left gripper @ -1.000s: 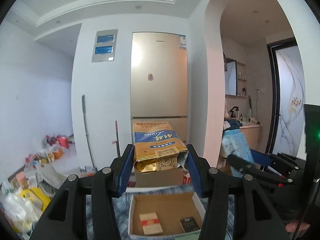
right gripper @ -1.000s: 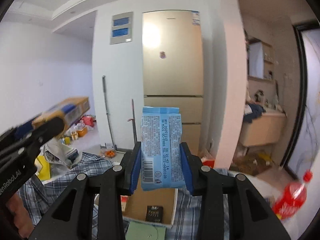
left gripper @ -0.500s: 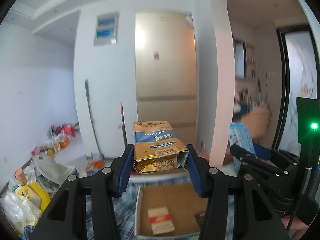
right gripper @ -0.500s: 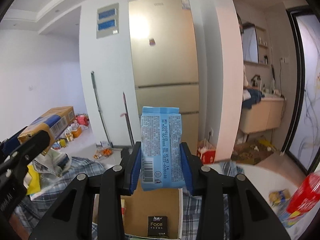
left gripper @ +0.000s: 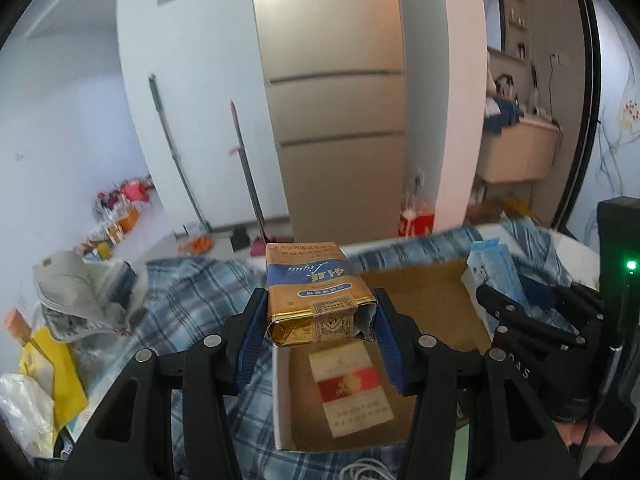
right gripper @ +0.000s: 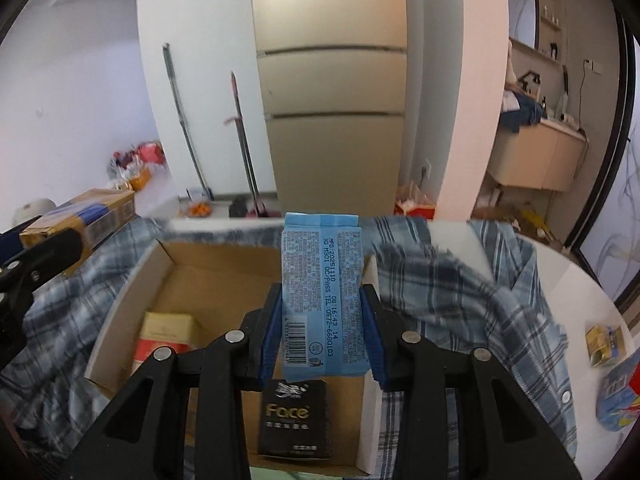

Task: Organize soft objects
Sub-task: 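Carry the gold packet and blue packet over the cardboard box with both grippers, then open both grippers to drop the packets into the box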

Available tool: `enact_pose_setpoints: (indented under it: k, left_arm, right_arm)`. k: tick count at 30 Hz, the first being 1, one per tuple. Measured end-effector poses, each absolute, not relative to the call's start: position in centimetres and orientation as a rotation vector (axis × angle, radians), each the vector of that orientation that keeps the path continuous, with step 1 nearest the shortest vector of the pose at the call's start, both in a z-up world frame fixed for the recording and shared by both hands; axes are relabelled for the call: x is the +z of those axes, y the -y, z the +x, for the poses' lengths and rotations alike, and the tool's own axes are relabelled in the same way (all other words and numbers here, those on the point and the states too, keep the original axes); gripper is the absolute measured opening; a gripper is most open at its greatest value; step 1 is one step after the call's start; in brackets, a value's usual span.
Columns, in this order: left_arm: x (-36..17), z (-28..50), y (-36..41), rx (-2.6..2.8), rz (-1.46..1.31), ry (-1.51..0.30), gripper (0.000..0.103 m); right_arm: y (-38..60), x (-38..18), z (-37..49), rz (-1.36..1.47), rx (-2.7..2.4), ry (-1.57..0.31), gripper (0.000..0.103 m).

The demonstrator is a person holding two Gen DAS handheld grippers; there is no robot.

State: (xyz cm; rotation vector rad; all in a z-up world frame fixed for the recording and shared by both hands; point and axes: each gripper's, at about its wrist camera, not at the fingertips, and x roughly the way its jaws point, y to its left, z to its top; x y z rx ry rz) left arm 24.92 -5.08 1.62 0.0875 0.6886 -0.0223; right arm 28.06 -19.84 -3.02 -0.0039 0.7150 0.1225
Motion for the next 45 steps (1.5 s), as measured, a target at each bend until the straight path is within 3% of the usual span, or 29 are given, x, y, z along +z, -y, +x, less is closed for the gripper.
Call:
enact_pose_setpoints:
  k: [18, 25, 27, 30, 45]
  left_arm:
    - [-2.8, 27.5, 5.6, -0.02, 0.143, -0.882, 0.054]
    - [-3.9, 28.3, 5.2, -0.027, 0.103, -0.937, 0.066]
    - [-3.9, 28.3, 5.1, -0.027, 0.095, -0.938, 0.074]
    - [-3.6, 28.2, 5.0, -0.028, 0.089, -0.924, 0.086]
    - [-3.0, 28.1, 4.5, -0.003, 0.089, -0.892, 0.086]
  right_arm:
    - [18.3, -6.2, 29.4, -0.061, 0.152, -0.833, 0.036]
    - [18.4, -6.6, 29.8, -0.05, 0.158, -0.847, 0.036]
    - [18.5, -6.7, 29.9, -0.043, 0.157, -0.854, 0.04]
    - [18.5, -6.7, 29.9, -0.039, 0.157, -0.849, 0.056]
    - [18.8, -6.0, 29.5, -0.031, 0.145, -0.813, 0.06]
